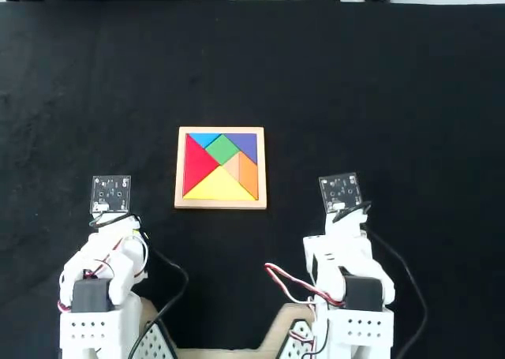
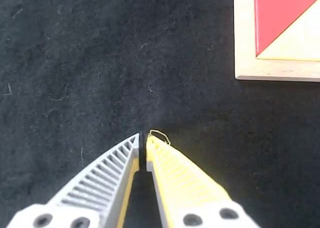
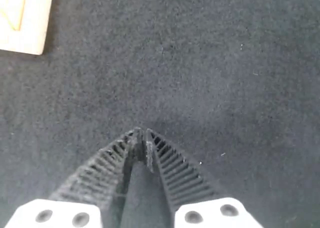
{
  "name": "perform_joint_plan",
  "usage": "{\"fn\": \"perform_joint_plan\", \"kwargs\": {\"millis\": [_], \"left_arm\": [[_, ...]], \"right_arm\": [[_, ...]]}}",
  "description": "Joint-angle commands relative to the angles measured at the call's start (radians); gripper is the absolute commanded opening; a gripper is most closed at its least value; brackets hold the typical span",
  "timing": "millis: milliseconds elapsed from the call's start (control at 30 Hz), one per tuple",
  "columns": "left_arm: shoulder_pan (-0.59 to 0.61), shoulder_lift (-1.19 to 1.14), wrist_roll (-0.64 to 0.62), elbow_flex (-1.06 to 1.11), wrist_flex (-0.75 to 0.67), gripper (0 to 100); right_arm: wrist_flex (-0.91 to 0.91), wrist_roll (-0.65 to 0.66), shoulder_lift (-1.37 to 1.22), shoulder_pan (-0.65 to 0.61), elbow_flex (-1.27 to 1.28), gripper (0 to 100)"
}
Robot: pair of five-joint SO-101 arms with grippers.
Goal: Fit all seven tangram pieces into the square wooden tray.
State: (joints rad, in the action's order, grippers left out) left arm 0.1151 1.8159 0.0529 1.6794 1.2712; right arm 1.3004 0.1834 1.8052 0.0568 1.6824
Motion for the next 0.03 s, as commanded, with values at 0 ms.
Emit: {"fn": "perform_joint_plan", "kwargs": {"millis": [0], "left_arm": [[-0.005, 0.005, 0.005, 0.019, 0.000, 3]], "right_arm": [[-0.009, -0.006, 0.065, -0.005, 0.002, 1.1]]}}
